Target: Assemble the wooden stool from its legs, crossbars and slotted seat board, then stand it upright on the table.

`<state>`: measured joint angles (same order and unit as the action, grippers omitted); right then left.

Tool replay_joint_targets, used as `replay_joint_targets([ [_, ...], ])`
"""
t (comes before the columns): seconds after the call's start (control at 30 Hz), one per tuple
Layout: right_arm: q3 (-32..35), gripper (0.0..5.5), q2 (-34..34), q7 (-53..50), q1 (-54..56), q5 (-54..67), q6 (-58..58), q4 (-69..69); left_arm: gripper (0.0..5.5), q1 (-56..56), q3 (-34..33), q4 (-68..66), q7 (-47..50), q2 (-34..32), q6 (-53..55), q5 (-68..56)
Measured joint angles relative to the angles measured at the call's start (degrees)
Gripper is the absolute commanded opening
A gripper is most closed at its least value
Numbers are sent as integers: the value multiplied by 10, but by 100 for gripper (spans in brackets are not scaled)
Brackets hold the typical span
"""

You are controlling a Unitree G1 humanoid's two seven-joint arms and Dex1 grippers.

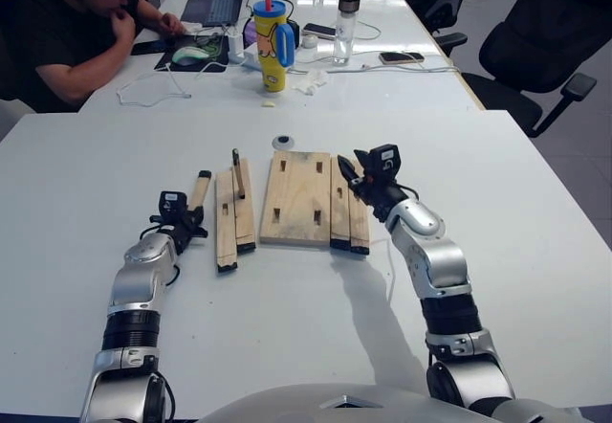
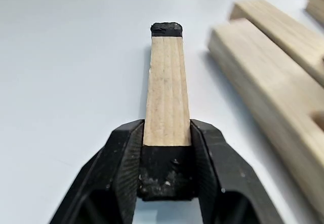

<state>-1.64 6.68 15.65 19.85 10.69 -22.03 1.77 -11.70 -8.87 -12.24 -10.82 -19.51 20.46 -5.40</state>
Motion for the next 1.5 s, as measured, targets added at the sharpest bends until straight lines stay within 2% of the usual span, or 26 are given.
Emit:
replay_joint_targets([
  [0.13,28,247,-7,15,22,51,-19,10,134,-46,-7,92,18,-36,-78,36],
  [0.23,64,295,-19,19,36,124,-66,25,134,-89,6,178,-29,-34,-149,2],
  [0.33,110,299,-42,19,60,243,-143,50,134,-106,63,221,-94,-34,-177,-7],
  [0.5,175,299,-68,-14,100,423,-235,74,134,-106,115,224,-152,-21,-176,-25],
  [0.73,229,299,-79,-88,113,571,-269,67,134,-108,147,217,-198,4,-175,-47],
  [0.9,237,299,-81,-116,114,640,-269,63,134,-111,165,216,-220,17,-161,-58],
  [1.4,216,66,-65,-144,114,663,-238,52,134,-110,183,216,-232,23,-147,-57],
  [1.5,214,50,-57,-145,114,662,-234,46,134,-110,183,217,-234,24,-147,-58],
])
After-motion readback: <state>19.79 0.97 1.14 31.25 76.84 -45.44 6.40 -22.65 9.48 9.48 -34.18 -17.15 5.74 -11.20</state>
